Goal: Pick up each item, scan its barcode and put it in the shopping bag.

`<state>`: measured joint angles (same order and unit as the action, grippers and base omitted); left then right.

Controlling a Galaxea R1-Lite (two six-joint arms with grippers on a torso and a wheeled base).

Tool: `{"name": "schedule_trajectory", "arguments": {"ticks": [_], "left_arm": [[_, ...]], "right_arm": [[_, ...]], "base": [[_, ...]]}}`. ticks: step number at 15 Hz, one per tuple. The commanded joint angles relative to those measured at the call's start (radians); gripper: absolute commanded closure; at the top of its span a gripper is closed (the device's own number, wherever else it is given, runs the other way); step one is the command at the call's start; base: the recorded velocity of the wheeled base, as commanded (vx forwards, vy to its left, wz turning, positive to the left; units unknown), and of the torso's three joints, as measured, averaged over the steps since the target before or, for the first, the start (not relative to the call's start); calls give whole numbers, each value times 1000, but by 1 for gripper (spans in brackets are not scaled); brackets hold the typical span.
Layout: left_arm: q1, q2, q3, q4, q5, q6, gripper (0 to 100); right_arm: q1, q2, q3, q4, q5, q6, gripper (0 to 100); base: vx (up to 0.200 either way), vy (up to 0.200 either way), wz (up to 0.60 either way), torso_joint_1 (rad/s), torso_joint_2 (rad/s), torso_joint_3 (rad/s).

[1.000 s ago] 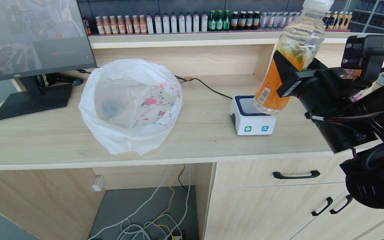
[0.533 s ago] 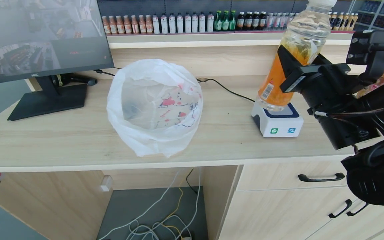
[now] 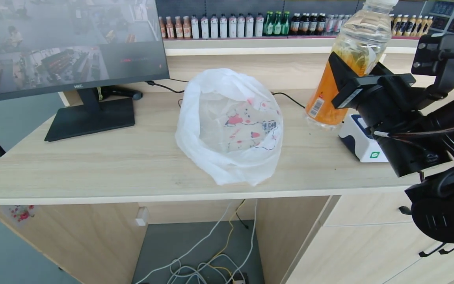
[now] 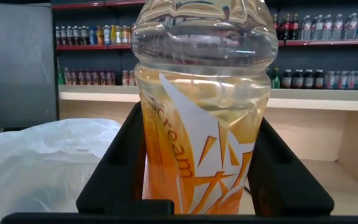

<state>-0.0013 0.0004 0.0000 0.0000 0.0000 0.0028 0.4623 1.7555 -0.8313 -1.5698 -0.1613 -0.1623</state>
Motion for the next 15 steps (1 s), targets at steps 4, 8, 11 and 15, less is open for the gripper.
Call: {"name": "schedule_trajectory", "arguments": {"ticks": [4,8,11,15], "left_arm": [[0,0,0,0,0,5,0],[0,0,0,0,0,3,0],[0,0,0,0,0,5,0],[0,0,0,0,0,5,0]], "right_arm": [[6,-5,-22,-1,0,-8,100],[36,13,-29,-1,2,-19,100],[98,51,-31,-1,2,-19,100],[134,84,-68,-1,0,-28,100]], "base": [[0,0,0,0,0,0],[0,0,0,0,0,0],[0,0,0,0,0,0],[0,0,0,0,0,0]]}}
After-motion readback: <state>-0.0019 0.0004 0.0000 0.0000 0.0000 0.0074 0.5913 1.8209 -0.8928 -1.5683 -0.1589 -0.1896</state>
